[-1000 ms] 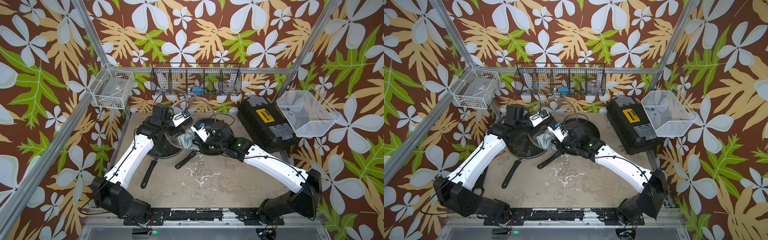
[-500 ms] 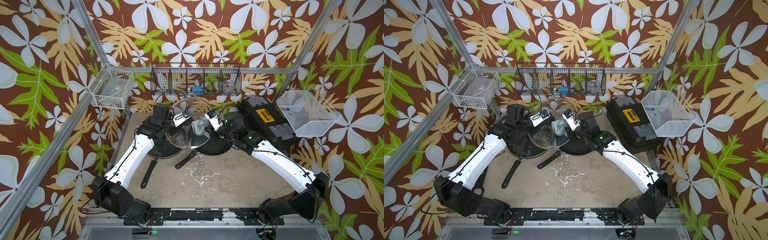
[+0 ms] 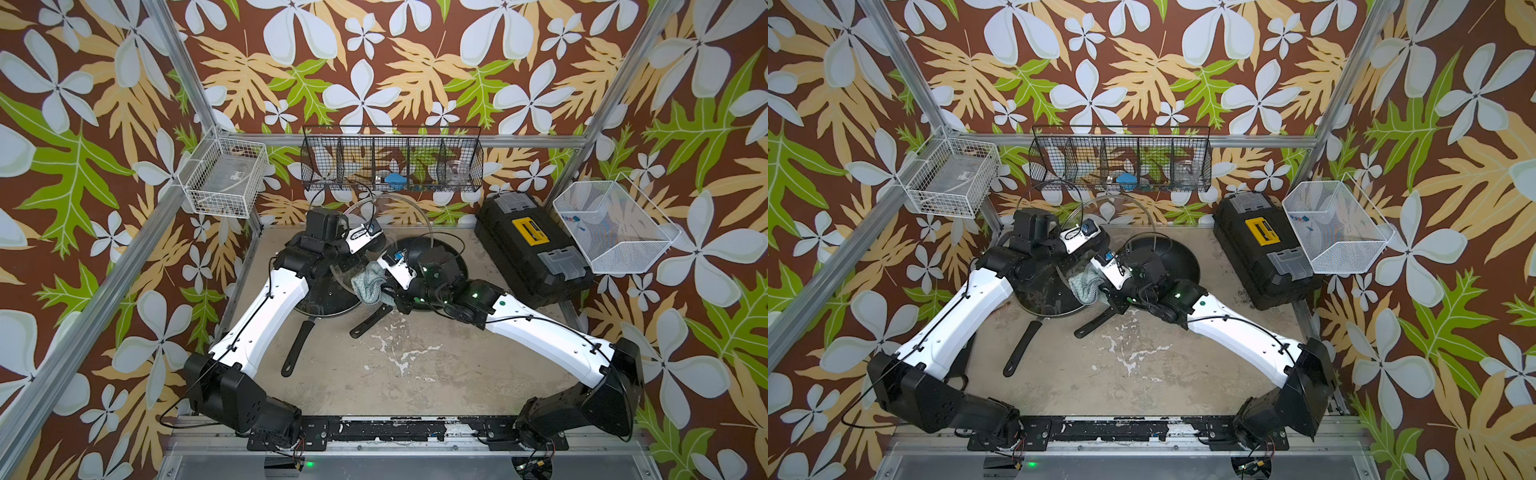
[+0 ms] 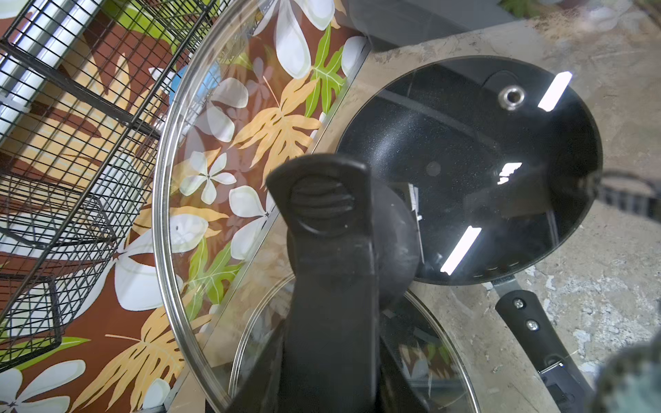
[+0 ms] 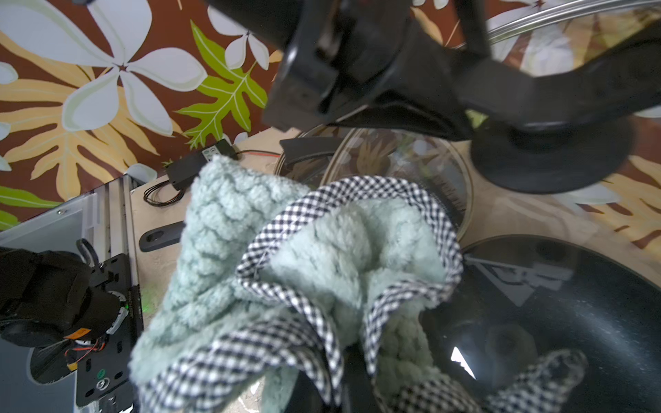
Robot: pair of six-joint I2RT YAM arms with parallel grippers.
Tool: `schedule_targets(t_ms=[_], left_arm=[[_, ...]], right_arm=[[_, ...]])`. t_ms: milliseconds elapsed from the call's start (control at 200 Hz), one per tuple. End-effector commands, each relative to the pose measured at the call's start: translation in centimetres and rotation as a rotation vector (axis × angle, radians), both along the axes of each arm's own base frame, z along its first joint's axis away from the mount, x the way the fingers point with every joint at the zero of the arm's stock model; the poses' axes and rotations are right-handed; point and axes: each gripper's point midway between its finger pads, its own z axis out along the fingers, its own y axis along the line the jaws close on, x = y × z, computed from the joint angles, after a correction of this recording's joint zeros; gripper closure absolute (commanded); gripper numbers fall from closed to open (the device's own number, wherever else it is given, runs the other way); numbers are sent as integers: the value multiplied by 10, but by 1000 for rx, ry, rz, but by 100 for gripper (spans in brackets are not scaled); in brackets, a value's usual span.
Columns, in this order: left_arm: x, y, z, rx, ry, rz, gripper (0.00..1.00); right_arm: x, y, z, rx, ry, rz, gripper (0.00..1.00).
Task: Wipe the pot lid with a cloth
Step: Wipe the pot lid.
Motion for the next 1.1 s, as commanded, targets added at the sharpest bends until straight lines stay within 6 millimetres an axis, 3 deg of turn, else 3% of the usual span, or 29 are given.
schedule_targets(t_ms=[0,170,280,405,631,931,1016,1096], left_arm=[[10,-10,42,-68,-150,-27,100],[4,-15,36,33,-199,-121,100],[0,-20,38,113,-266,-193,100],[-1,-26,41,221,-364,-267,100],[0,-35,48,358,-502,-343,100],[-7,-46,41,445,-569,-395,100],[-8,-45,42,459,-586,-396,100],[-8,-45,44,458,-588,-392,100]], right_arm=[[23,-31,16,8,-46,-93,100],[59,-78,26,-8,-74,-190,100],[86,-89,22,-45,-74,-243,100],[117,-90,33,-71,-107,-314,100],[144,-57,61,11,-128,-272,100],[130,16,49,-59,-137,-91,100],[132,20,45,-73,-132,-95,100],[139,12,47,-91,-149,-143,100]])
